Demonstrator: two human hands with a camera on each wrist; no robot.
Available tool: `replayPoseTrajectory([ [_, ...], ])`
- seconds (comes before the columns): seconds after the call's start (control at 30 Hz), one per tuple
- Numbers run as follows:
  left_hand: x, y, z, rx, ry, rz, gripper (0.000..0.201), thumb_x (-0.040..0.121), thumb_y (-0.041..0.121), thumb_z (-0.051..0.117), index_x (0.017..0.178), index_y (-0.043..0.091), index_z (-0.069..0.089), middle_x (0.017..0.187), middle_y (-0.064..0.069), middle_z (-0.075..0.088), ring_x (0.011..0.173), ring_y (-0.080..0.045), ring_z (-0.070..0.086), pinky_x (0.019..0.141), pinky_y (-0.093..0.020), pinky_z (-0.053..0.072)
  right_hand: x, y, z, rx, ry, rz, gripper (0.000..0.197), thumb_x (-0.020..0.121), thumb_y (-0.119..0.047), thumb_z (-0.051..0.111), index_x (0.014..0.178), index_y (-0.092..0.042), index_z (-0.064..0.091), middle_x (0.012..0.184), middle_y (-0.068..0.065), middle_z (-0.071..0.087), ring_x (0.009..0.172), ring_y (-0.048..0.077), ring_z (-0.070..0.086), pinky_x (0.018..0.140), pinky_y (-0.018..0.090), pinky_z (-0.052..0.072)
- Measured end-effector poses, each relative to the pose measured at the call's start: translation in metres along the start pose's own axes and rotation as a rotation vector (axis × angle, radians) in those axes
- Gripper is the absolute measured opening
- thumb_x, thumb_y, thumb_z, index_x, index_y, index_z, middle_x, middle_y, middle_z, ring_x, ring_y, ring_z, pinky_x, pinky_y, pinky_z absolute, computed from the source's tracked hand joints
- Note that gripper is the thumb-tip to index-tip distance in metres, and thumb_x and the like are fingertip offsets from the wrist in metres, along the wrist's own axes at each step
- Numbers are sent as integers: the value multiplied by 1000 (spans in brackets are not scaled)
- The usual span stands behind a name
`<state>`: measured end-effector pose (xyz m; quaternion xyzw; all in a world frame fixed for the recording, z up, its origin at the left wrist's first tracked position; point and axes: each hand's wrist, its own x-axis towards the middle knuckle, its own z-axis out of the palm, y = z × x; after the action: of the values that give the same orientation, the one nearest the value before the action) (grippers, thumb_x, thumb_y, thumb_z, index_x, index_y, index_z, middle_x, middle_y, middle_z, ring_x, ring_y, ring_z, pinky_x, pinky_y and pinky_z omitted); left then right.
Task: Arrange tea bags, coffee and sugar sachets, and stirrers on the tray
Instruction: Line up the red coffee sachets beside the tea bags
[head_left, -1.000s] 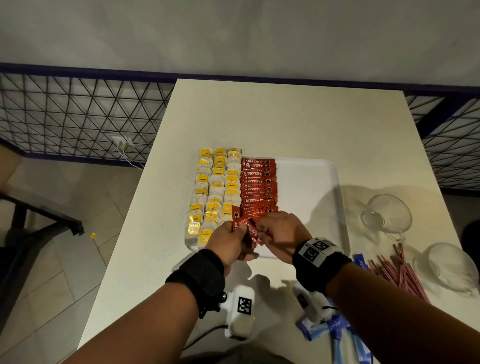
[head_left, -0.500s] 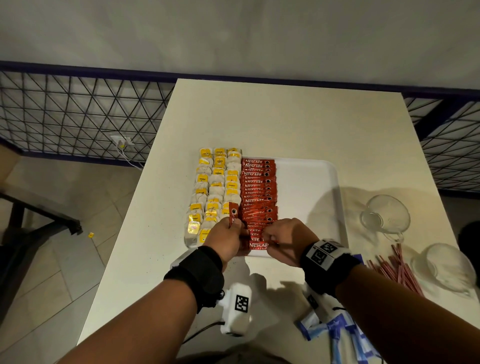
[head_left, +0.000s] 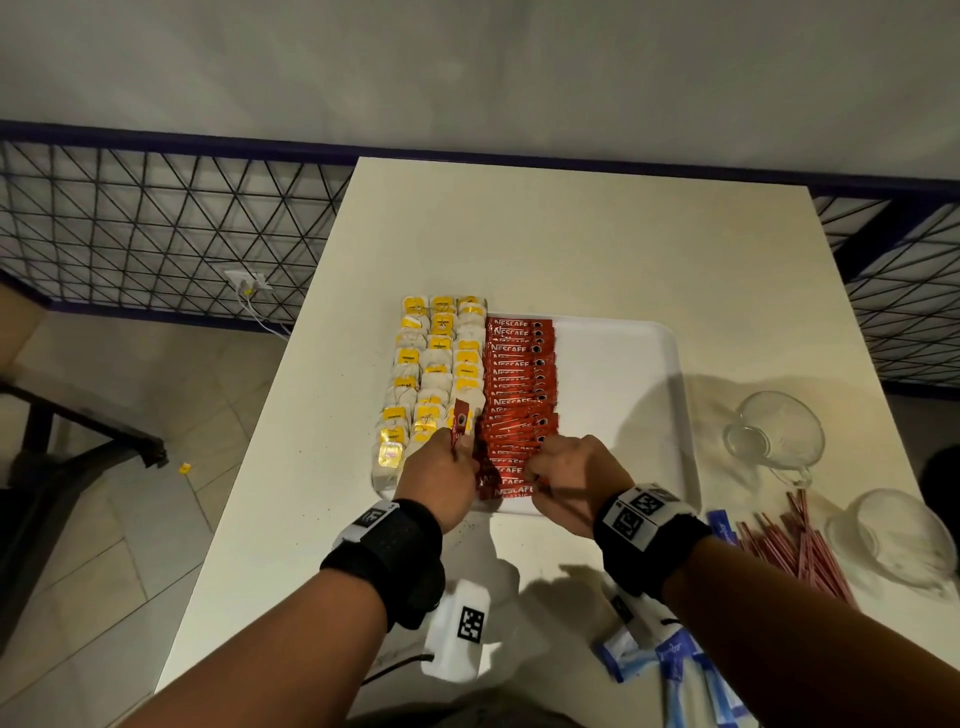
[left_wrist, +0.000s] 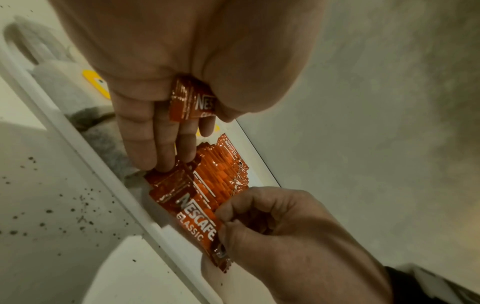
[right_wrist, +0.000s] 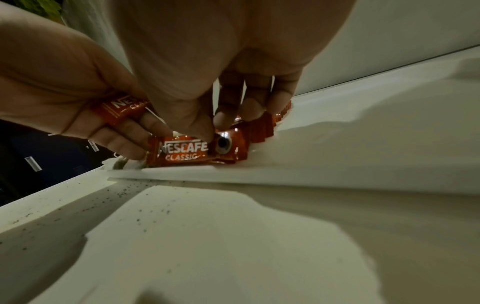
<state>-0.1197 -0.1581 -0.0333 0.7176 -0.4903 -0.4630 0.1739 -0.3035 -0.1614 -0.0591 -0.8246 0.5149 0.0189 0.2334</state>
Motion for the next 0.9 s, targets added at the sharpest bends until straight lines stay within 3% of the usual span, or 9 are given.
replayPoseTrajectory([
  [0.27, 7, -9, -8, -52, 66, 14, 28, 99, 37, 35, 91, 19, 55, 90, -8, 67, 85, -30, 66, 79, -49, 55, 10, -10, 6, -121, -1, 28, 15, 80, -30, 49, 79, -25, 64, 81, -5, 62, 78, 22, 61, 79, 32, 48],
  [0.33, 7, -10, -15, -15, 82, 21, 30, 100, 37, 36, 98, 16, 58, 94, -7, 67, 88, -31, 64, 81, -44, 54, 12, -13, 5, -146, -39, 19, 16, 83, -31, 47, 83, -26, 62, 88, -5, 61, 84, 20, 58, 83, 30, 43],
  [0.4, 3, -7, -23, 21, 36, 32, 32, 102, 33, 38, 104, 11, 62, 94, -7, 65, 84, -28, 58, 75, -33, 46, 13, -13, 5, -158, -45, 14, 17, 85, -30, 45, 86, -26, 62, 91, -5, 61, 88, 19, 57, 84, 31, 40],
  [0.47, 2, -8, -28, -93, -52, -14, 31, 100, 25, 42, 106, 4, 63, 70, -7, 58, 59, -21, 46, 57, -28, 35, 13, -13, 5, -169, -38, 22, 16, 86, -30, 45, 85, -26, 60, 91, -5, 61, 88, 19, 57, 83, 31, 39],
  [0.53, 2, -13, -32, -247, -154, -129, 28, 97, 12, 41, 108, -4, 60, 48, -1, 35, 43, -16, 27, 47, -25, 23, 13, -12, 6, -178, -31, 32, 14, 85, -31, 45, 81, -27, 58, 89, -6, 61, 86, 18, 57, 83, 30, 40],
  [0.6, 2, -16, -36, -301, -241, -149, 25, 96, 6, 39, 106, -7, 58, 47, -2, 38, 40, -17, 34, 44, -25, 31, 12, -12, 6, -172, -21, 43, 15, 84, -31, 47, 79, -26, 60, 86, -6, 62, 84, 19, 59, 81, 31, 43],
  [0.7, -3, -14, -41, -282, -304, -46, 13, 97, 4, 50, 98, 8, 62, 71, -5, 65, 53, -21, 60, 50, -29, 50, 12, -10, 7, -174, -4, 43, 16, 83, -34, 50, 77, -25, 62, 83, -6, 62, 81, 19, 60, 77, 32, 42],
  [0.77, -1, -19, -41, -270, -256, -7, 9, 91, 0, 60, 94, 9, 63, 83, -8, 67, 58, -19, 63, 50, -28, 51, 13, -7, 9, -174, 13, 35, 15, 84, -36, 52, 75, -27, 61, 82, -6, 61, 80, 19, 59, 75, 32, 40],
  [0.9, 6, -27, -43, -50, -184, 89, 10, 82, 4, 73, 79, 11, 66, 73, -1, 62, 64, -15, 56, 63, -29, 51, 12, -5, 14, -150, 57, 32, 16, 80, -34, 56, 66, -31, 50, 74, -8, 59, 74, 18, 60, 69, 30, 36],
])
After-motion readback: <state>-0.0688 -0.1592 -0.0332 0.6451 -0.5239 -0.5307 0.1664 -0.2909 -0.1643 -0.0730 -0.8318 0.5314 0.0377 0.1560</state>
